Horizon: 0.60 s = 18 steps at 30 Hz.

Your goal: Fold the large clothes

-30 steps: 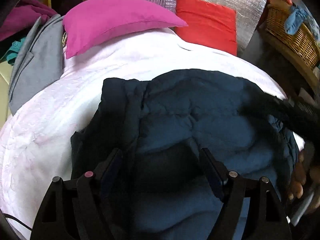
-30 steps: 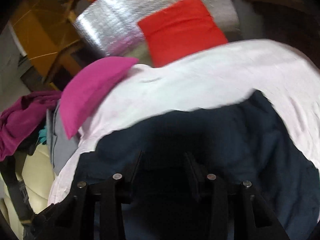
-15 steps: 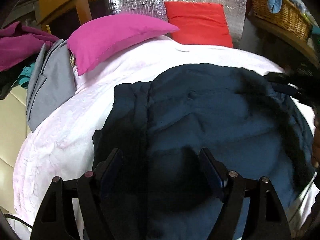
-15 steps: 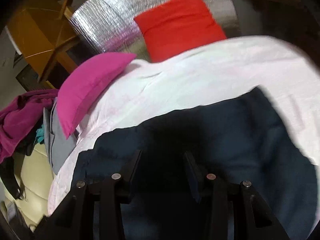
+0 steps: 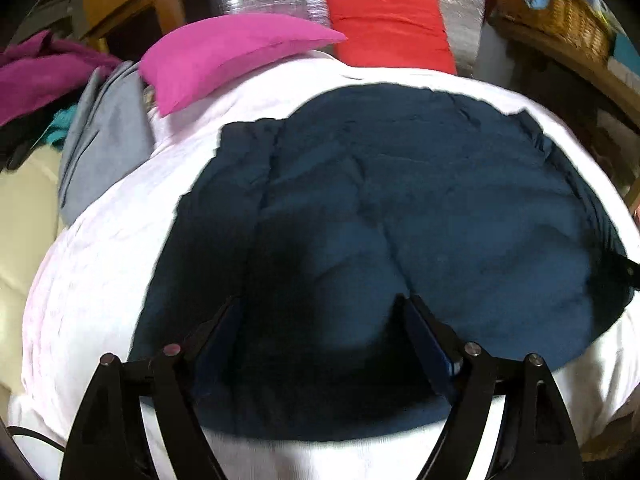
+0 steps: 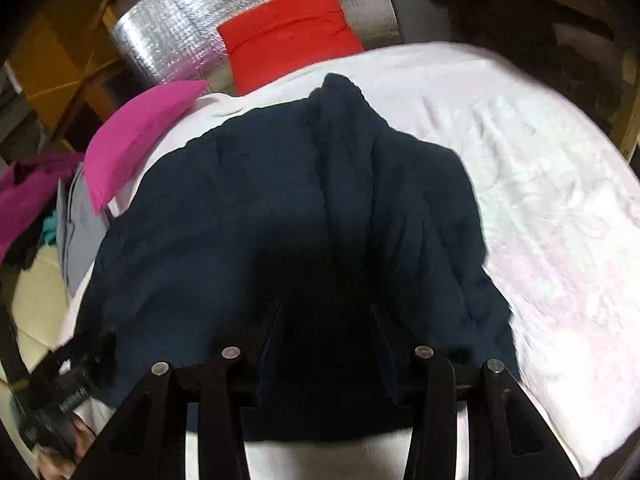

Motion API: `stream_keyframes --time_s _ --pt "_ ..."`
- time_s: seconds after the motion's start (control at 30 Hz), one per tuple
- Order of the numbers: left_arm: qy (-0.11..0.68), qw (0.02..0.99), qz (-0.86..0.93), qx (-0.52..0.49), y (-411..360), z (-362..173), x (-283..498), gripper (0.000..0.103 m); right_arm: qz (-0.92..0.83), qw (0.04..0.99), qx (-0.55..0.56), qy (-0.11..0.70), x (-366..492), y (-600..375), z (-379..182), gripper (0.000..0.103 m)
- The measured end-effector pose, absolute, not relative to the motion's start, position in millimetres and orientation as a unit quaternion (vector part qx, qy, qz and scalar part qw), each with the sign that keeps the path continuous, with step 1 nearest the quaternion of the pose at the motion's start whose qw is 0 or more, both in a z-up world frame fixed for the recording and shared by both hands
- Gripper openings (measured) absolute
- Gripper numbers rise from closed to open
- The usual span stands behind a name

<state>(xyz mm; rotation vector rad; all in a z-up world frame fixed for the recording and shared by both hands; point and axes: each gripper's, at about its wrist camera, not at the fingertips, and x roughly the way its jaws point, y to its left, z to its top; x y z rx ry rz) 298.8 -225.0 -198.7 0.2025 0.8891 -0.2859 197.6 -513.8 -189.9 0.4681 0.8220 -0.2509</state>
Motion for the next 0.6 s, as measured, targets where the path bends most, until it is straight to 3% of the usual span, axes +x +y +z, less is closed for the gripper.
stream_keyframes --time_s 0.13,0.3,0.37,0.47,0.6 --pt "0.384 0.912 -0.128 0.075 -204.1 -172.2 253.3 0.084 -0.101 0.908 0.223 0.339 149.6 -495.6 -165.7 0.062" --pt "0.323 0.935 -0.108 0.1 -185.6 -124.1 188.6 0.084 -0.111 0.932 0.171 0.301 94.6 -457.4 -133.1 0.065" --pt "0.301 0.943 -0.096 0.108 -177.5 -103.5 168.7 0.085 -0.117 0.936 0.155 0.294 75.9 -442.8 -119.6 0.077" --pt "0.276 0.951 -0.085 0.108 -164.5 -75.1 141.4 0.087 -0.118 0.941 0.144 0.284 48.0 -423.6 -94.3 0.079" --pt "0.231 0.964 -0.054 0.119 -152.4 -42.2 101.6 0.099 -0.122 0.948 0.126 0.264 10.6 -395.2 -56.6 0.093"
